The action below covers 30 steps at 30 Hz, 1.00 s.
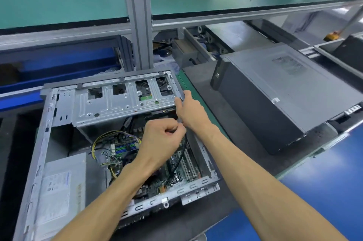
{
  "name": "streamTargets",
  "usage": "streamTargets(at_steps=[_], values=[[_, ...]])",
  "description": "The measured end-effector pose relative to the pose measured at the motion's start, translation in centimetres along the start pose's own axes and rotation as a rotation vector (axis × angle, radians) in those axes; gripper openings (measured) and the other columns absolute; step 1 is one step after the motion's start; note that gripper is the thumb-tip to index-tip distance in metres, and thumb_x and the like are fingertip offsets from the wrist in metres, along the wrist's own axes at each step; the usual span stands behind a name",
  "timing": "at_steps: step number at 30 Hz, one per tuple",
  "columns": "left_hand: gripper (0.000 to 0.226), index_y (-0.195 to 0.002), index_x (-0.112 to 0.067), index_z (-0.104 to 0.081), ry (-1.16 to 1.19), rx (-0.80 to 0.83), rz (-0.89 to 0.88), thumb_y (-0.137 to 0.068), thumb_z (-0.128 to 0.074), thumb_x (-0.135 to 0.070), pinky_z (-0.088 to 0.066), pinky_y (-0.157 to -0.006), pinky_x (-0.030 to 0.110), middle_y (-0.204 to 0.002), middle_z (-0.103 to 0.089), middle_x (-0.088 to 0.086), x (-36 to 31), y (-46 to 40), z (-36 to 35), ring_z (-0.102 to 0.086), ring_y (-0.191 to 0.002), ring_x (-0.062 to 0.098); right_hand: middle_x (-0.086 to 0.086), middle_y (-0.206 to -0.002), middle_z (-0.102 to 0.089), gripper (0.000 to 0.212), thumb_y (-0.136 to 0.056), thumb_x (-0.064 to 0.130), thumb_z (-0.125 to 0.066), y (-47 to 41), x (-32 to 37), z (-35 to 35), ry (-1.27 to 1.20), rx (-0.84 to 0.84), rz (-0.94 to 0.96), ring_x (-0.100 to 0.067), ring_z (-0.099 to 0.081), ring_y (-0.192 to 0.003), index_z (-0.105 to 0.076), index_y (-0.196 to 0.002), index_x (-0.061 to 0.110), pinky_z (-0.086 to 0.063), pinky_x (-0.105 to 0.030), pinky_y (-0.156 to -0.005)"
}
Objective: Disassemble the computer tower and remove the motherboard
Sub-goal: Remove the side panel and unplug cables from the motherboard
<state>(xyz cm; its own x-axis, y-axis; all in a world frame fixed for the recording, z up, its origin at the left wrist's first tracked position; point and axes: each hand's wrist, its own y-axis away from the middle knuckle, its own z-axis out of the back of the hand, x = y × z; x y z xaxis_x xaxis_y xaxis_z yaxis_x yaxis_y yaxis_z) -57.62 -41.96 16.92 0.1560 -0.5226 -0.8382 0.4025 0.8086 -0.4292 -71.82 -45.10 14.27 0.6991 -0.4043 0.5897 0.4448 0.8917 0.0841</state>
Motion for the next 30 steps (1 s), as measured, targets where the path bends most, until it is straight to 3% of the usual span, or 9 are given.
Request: streamTargets(at_steps=[5, 8, 11, 13, 16, 18, 20, 24, 30], values=[[0.041, -0.060, 0.002, -0.031, 0.176, -0.002, 0.365, -0.086, -0.061, -0.009, -0.038, -0.062, 0.011, -0.063, -0.031, 0.026, 2.0, -0.6, 3.6, -0.031, -0.059, 0.018, -0.022, -0.121, -0.063, 0.045, -0.108, 0.036, -0.037, -0.1, -0.1, 0.1, -0.093, 0.033, -0.015, -0.038, -0.058, -0.101, -0.036, -0.143, 0.008, -0.044, -0.042, -0.082], [0.032, -0.062, -0.007, -0.039, 0.257, 0.066, 0.473, -0.087, -0.058, -0.002, -0.051, -0.080, 0.021, -0.076, -0.060, 0.016, 3.4, -1.0, 5.5, -0.058, -0.069, 0.021, -0.022, -0.121, -0.062, 0.048, -0.107, 0.037, -0.037, -0.3, -0.4, 0.1, -0.131, 0.046, -0.023, -0.037, -0.059, -0.100, -0.033, -0.146, 0.008, -0.047, -0.043, -0.085], [0.014, -0.081, -0.007, -0.049, 0.399, 0.159, 0.448, -0.088, -0.054, 0.004, -0.055, -0.059, 0.028, -0.091, -0.073, 0.013, 3.0, -0.8, 7.0, -0.069, -0.066, 0.028, -0.023, -0.121, -0.063, 0.049, -0.107, 0.037, -0.037, -0.3, -0.6, -0.1, -0.133, 0.036, -0.012, -0.036, -0.058, -0.097, -0.034, -0.146, 0.007, -0.044, -0.042, -0.080], [0.010, -0.089, -0.017, -0.052, 0.218, 0.295, 0.372, -0.090, -0.062, -0.015, -0.049, -0.054, 0.024, -0.089, -0.075, 0.005, 2.9, -0.8, 7.7, -0.065, -0.057, 0.023, -0.023, -0.122, -0.063, 0.049, -0.107, 0.038, -0.038, -0.3, -0.7, -0.2, -0.135, 0.030, -0.016, -0.038, -0.060, -0.101, -0.036, -0.146, 0.007, -0.045, -0.042, -0.083], [0.036, -0.088, -0.035, -0.059, -0.598, 0.727, 0.319, -0.080, -0.059, -0.069, -0.048, -0.083, 0.032, -0.087, -0.069, -0.013, 3.5, -0.8, 8.2, -0.063, -0.080, 0.007, -0.021, -0.120, -0.064, 0.049, -0.107, 0.040, -0.038, -0.4, -0.8, -0.1, -0.148, 0.037, -0.017, -0.038, -0.061, -0.100, -0.036, -0.145, 0.010, -0.045, -0.041, -0.080], [0.040, -0.084, -0.031, -0.061, -0.998, 0.912, 0.203, -0.084, -0.054, -0.070, -0.046, -0.089, 0.036, -0.083, -0.065, -0.012, 3.7, -0.6, 7.2, -0.059, -0.077, 0.008, -0.020, -0.120, -0.064, 0.050, -0.107, 0.041, -0.038, -0.4, -0.8, -0.1, -0.158, 0.042, -0.016, -0.038, -0.062, -0.100, -0.036, -0.146, 0.010, -0.047, -0.042, -0.083], [0.037, -0.073, -0.025, -0.056, -0.873, 0.918, 0.172, -0.091, -0.056, -0.058, -0.052, -0.075, 0.033, -0.071, -0.061, -0.009, 3.4, -0.6, 5.9, -0.054, -0.063, 0.009, -0.020, -0.123, -0.063, 0.051, -0.107, 0.041, -0.038, -0.5, -0.9, -0.1, -0.151, 0.039, -0.020, -0.039, -0.062, -0.103, -0.035, -0.147, 0.010, -0.047, -0.043, -0.085], [0.048, -0.057, -0.023, -0.046, -0.428, 0.739, 0.243, -0.097, -0.051, -0.049, -0.037, -0.049, 0.018, -0.049, -0.042, -0.010, 3.1, -1.4, 6.0, -0.038, -0.044, 0.005, -0.020, -0.125, -0.062, 0.049, -0.107, 0.041, -0.039, -0.5, -0.9, -0.2, -0.153, 0.044, -0.023, -0.039, -0.060, -0.104, -0.037, -0.144, 0.010, -0.047, -0.043, -0.086], [0.048, -0.054, -0.022, -0.043, 0.221, -0.109, 0.289, -0.097, -0.055, -0.036, -0.028, -0.040, 0.017, -0.047, -0.032, -0.007, 0.2, -4.6, 10.5, -0.030, -0.037, 0.013, -0.003, -0.126, -0.063, 0.040, -0.105, 0.038, -0.045, 1.9, 2.0, 1.8, -0.156, -0.254, 0.152, -0.019, -0.059, -0.115, -0.055, -0.135, 0.013, -0.046, -0.037, -0.096]])
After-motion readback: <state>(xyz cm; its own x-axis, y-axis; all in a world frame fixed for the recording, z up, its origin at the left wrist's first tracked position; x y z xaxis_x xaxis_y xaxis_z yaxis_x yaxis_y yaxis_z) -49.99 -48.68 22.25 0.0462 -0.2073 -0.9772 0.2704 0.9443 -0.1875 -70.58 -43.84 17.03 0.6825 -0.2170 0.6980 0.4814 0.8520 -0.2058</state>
